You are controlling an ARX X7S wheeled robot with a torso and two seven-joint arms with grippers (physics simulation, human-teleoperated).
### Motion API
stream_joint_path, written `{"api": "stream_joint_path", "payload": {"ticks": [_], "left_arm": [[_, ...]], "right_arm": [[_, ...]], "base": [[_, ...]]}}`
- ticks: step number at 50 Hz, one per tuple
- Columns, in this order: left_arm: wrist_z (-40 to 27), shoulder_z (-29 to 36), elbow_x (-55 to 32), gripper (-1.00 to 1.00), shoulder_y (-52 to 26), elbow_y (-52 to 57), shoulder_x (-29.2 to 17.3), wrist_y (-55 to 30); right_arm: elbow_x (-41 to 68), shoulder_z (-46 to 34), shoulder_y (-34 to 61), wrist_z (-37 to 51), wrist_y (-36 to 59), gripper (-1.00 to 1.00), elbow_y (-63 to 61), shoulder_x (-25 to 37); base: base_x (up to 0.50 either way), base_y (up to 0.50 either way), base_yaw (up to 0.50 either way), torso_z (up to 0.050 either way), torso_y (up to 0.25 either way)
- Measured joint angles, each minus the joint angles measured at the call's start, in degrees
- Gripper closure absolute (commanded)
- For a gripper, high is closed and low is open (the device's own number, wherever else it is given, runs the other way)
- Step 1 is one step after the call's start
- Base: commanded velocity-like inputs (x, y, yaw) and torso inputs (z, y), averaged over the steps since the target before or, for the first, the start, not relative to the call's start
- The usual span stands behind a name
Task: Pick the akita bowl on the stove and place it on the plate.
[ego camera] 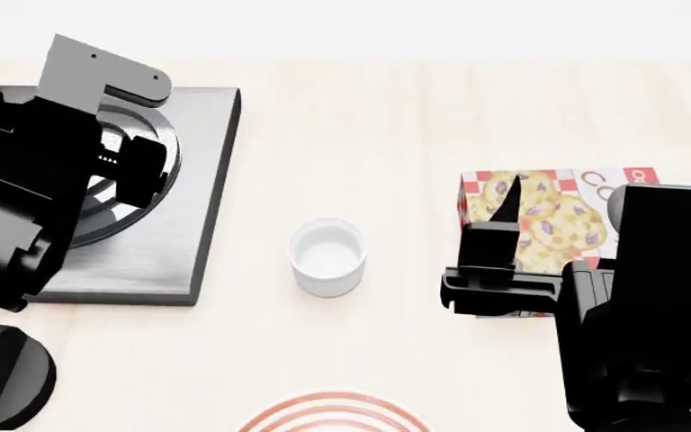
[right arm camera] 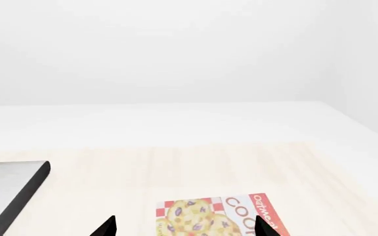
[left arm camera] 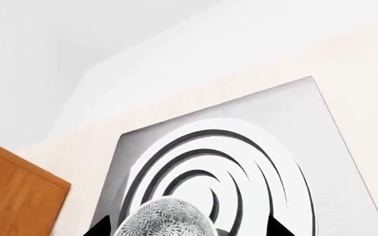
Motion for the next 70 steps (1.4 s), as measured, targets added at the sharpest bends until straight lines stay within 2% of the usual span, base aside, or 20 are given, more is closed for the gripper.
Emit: {"api": "stream_joint_path", "payload": {"ticks": [22, 43, 70], "left_arm": [[-0.63, 0.15, -0.22, -1.0, 0.93, -3.0, -0.3, 1.39], [-1.49, 0.41, -0.69, -1.0, 4.02, 0.45, -1.7, -0.24], [-1.26, 0.87, -0.83, -1.0, 4.5, -2.35, -1.52, 1.4]], "right_arm": [[0.75, -0.07, -0.01, 0.6, -0.14, -1.0, 0.02, 0.31], [1.5, -0.14, -0.05, 1.24, -0.21, -1.0, -0.05, 0.57], [2.4, -0.35, 0.07, 2.01, -0.49, -1.0, 0.16, 0.98]], "base": [[0.0, 0.0, 0.0, 0.0, 0.0], [0.0, 0.0, 0.0, 0.0, 0.0], [0.0, 0.0, 0.0, 0.0, 0.0]]}}
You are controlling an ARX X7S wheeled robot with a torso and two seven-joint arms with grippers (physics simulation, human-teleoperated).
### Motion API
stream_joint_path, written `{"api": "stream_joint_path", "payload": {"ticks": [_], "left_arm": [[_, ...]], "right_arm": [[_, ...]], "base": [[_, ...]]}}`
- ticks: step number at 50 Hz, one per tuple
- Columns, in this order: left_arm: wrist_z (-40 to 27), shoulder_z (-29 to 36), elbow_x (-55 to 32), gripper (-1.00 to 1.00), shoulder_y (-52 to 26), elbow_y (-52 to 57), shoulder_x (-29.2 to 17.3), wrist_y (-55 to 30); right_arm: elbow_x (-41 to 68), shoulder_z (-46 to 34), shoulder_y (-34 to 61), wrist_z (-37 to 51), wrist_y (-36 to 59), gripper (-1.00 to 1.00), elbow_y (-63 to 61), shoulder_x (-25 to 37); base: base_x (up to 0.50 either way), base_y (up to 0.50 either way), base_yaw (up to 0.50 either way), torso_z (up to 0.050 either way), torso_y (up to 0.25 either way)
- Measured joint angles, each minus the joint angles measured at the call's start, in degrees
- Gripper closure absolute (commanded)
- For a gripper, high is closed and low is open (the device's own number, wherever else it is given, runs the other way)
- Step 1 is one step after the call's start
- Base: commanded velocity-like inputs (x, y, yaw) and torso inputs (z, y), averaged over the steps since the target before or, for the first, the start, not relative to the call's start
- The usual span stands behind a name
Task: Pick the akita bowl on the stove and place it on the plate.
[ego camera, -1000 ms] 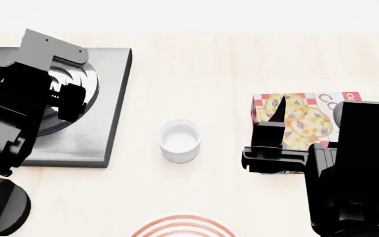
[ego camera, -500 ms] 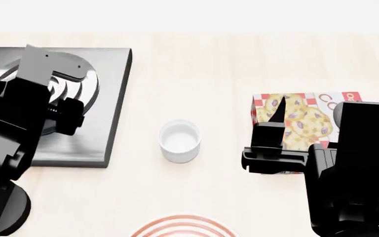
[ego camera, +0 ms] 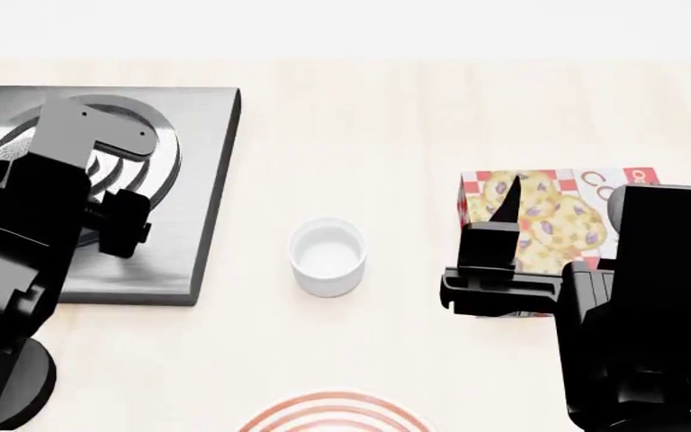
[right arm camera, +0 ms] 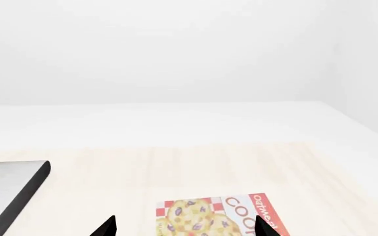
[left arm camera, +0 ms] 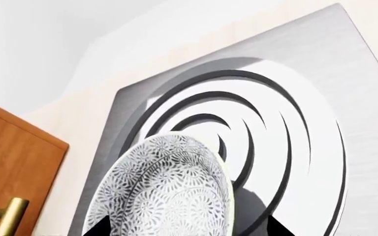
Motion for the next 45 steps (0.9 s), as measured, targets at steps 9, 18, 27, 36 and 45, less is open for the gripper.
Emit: {"api": "stream_joint_path", "payload": {"ticks": [9, 18, 27, 36, 45], "left_arm": [[-0.05, -0.02, -0.3, -1.0, 0.26, 0.35, -0.18, -0.37], [0.0, 0.05, -0.5, -1.0, 0.43, 0.45, -0.34, -0.55], [0.16, 0.16, -0.47, -1.0, 0.17, -0.57, -0.23, -0.04], [0.39, 0.36, -0.23, -1.0, -0.12, -2.13, -0.05, 0.94], [0.91, 0.46, -0.47, 1.0, -0.05, -1.71, -0.17, 0.69]], "right_arm": [[0.3, -0.08, 0.01, 0.25, -0.13, -1.0, 0.07, 0.14], [0.59, -0.16, 0.01, 0.51, -0.28, -1.0, 0.14, 0.29], [0.88, -0.25, 0.0, 0.75, -0.43, -1.0, 0.21, 0.45], [1.03, -0.44, -0.11, 0.91, -0.81, -1.0, 0.39, 0.64], [1.17, -0.6, -0.25, 1.04, -1.19, -1.0, 0.54, 0.83]], "base": [[0.0, 0.0, 0.0, 0.0, 0.0], [0.0, 0.0, 0.0, 0.0, 0.0], [0.0, 0.0, 0.0, 0.0, 0.0], [0.0, 0.0, 0.0, 0.0, 0.0], [0.0, 0.0, 0.0, 0.0, 0.0]]}}
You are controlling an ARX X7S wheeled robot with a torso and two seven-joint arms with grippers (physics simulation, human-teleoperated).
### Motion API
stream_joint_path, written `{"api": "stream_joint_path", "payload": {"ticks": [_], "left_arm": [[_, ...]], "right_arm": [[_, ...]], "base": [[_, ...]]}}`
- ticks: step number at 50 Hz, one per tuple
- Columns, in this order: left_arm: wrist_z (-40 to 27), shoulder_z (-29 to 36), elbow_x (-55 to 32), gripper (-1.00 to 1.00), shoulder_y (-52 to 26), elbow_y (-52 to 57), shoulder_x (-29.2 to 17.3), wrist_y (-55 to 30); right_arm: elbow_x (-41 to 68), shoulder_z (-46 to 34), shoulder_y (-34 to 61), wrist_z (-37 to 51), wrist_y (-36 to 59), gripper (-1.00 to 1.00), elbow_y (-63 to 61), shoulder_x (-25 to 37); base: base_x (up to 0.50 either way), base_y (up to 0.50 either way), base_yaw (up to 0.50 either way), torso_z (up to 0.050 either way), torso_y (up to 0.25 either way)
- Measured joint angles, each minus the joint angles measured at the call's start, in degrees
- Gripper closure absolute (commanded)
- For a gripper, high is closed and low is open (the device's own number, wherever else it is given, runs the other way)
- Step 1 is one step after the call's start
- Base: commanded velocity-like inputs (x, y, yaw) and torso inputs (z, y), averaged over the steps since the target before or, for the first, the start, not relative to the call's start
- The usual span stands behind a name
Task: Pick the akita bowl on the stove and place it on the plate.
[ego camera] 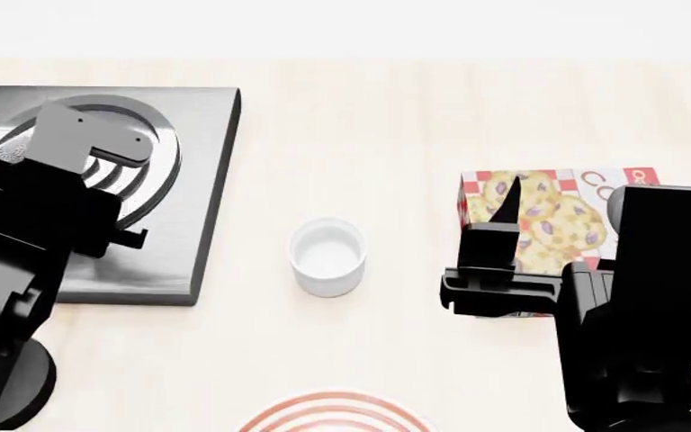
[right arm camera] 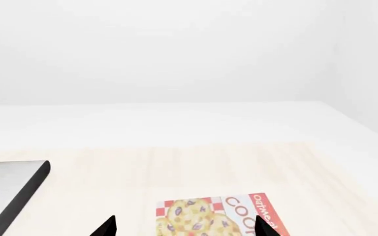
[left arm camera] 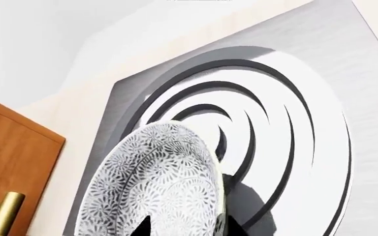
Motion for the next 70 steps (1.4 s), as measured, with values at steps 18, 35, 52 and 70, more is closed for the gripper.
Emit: {"api": "stream_joint_path", "payload": {"ticks": [18, 35, 52, 70], "left_arm": [[0.52, 0.18, -0.5, 1.0, 0.28, 1.9, -0.44, -0.65], [3.09, 0.8, -1.27, 1.0, -3.06, 17.19, -4.85, -0.04], [18.08, 11.45, 0.51, 1.0, -4.78, 62.36, -20.76, -0.16], [33.7, 18.7, 1.02, 1.0, -2.14, 92.51, -39.35, 11.42]], "right_arm": [[0.63, -0.07, 0.01, 0.52, -0.19, -1.0, 0.08, 0.23], [0.95, -0.32, -0.09, 0.86, -0.67, -1.0, 0.27, 0.56], [1.39, -0.55, -0.08, 1.29, -0.93, -1.0, 0.34, 0.88], [2.04, -0.63, 0.03, 1.83, -0.98, -1.0, 0.33, 1.1]], "base": [[0.0, 0.0, 0.0, 0.0, 0.0], [0.0, 0.0, 0.0, 0.0, 0.0], [0.0, 0.0, 0.0, 0.0, 0.0], [0.0, 0.0, 0.0, 0.0, 0.0]]}}
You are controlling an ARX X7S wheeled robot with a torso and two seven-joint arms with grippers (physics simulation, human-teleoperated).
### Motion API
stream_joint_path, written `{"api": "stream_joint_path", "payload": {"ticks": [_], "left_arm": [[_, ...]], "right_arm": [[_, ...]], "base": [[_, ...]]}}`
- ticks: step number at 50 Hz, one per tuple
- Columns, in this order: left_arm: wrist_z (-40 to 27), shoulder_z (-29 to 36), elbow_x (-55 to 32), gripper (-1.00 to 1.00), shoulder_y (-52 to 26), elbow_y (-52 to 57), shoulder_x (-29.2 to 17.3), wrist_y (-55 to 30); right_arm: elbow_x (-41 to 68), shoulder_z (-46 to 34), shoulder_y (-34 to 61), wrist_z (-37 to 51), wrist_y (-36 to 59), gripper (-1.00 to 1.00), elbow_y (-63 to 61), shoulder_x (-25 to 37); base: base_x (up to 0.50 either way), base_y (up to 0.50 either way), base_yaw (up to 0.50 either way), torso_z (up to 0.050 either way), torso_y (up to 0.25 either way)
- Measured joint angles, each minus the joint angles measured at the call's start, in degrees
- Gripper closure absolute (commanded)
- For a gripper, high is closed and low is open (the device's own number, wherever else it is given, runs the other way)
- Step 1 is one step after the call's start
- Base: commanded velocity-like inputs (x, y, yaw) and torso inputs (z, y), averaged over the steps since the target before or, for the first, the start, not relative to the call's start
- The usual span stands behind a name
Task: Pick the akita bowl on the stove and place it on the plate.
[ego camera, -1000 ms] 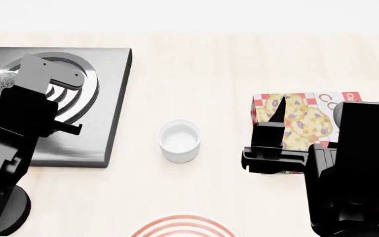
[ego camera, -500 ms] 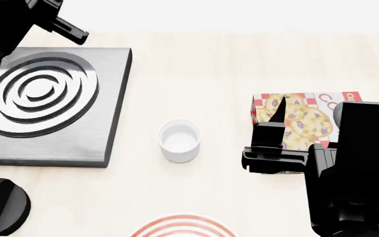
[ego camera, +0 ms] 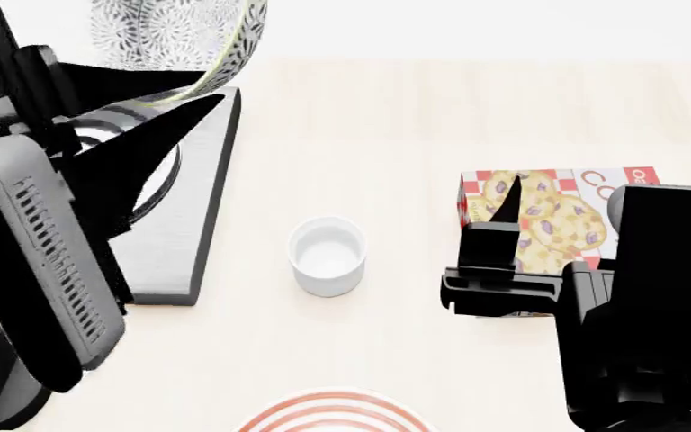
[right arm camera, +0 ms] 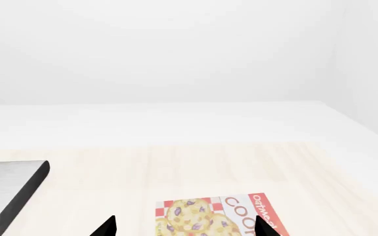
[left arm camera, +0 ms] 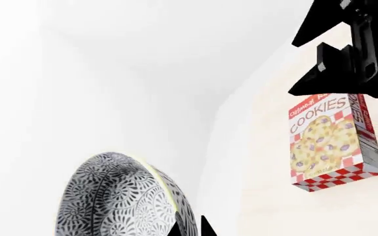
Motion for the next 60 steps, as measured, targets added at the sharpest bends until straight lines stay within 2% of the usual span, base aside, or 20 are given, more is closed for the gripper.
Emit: {"api": "stream_joint_path", "payload": {"ticks": [15, 29, 40, 60], "left_arm": [[8.05, 3.39, -0.77, 1.0, 3.75, 9.91, -10.48, 8.43], [11.53, 7.48, 0.87, 1.0, 8.08, 16.49, -15.25, 11.58], [13.21, 10.66, 4.77, 1.0, 10.01, 18.19, -14.65, 11.79], [14.52, 13.55, 9.27, 1.0, 10.04, 14.73, -7.82, 10.17]], "right_arm": [[0.31, -0.23, 0.09, 0.3, -0.29, -1.0, 0.24, 0.21], [0.64, -0.4, 0.04, 0.59, -0.53, -1.0, 0.28, 0.45], [0.95, -0.49, -0.03, 0.81, -0.67, -1.0, 0.27, 0.61], [1.43, -0.73, -0.02, 1.09, -1.06, -1.0, 0.56, 0.92]], "base": [[0.0, 0.0, 0.0, 0.0, 0.0], [0.0, 0.0, 0.0, 0.0, 0.001], [0.0, 0.0, 0.0, 0.0, 0.0], [0.0, 0.0, 0.0, 0.0, 0.0]]}}
